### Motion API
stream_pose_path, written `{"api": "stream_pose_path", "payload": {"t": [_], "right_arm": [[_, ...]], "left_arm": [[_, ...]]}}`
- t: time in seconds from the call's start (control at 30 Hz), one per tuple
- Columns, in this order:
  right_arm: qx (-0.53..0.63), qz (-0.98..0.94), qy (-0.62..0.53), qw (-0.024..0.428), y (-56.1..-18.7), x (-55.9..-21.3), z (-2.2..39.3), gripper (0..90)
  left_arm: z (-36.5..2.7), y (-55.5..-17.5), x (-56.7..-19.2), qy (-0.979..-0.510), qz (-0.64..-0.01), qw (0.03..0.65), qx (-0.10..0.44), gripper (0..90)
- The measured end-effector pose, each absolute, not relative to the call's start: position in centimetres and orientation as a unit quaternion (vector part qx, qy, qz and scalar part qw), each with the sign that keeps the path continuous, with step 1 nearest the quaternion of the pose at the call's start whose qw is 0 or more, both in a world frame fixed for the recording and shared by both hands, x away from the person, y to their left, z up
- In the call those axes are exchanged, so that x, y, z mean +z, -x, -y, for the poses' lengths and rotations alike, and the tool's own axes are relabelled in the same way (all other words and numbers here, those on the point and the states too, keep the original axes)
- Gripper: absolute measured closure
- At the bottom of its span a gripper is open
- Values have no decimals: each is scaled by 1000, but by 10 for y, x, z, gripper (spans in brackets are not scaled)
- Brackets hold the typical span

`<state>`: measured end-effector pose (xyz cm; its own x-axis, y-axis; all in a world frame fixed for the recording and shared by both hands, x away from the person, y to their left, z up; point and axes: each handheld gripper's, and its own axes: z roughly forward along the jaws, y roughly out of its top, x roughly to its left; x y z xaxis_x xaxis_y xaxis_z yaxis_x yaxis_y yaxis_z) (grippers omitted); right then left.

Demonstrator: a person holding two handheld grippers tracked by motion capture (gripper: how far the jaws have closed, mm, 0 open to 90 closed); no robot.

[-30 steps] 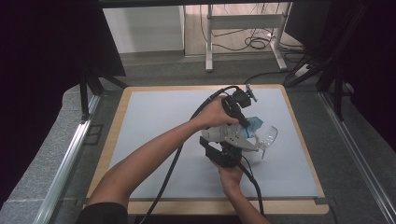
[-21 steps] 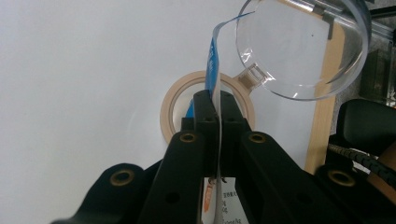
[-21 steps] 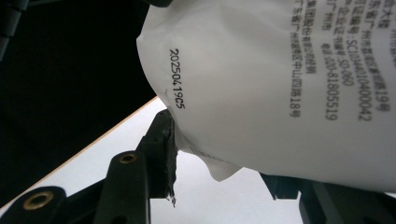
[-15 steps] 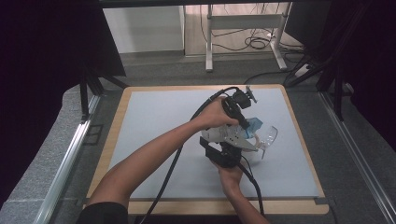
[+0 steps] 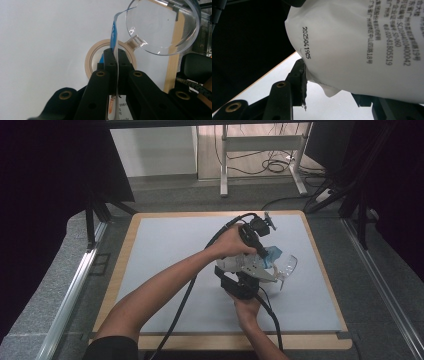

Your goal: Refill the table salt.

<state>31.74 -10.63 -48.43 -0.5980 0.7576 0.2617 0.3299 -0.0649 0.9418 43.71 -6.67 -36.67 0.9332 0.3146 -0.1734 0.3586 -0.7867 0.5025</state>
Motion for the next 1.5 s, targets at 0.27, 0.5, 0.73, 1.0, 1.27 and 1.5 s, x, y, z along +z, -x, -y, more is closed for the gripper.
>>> {"api": "stream_pose_path", "payload": {"t": [0.27, 0.5, 0.73, 1.0, 1.27, 1.5], "right_arm": [[603, -660, -410, 178, -317, -484, 106, 529], [604, -659, -411, 177, -317, -484, 106, 529], [605, -659, -411, 176, -317, -484, 106, 529], [605, -658, -411, 176, -317, -484, 106, 531], [605, -658, -412, 175, -317, -484, 105, 530], [606, -657, -413, 175, -317, -484, 105, 531]], "left_arm": [[66, -437, -366, -945, -177, 273, -39, 899], [66, -437, -366, -945, -177, 273, -39, 899], [66, -437, -366, -945, -176, 274, -38, 899], [65, -437, -366, -945, -177, 274, -38, 899], [66, -437, -366, -945, -175, 273, -38, 899], [66, -437, -367, -945, -177, 272, -39, 899]]}}
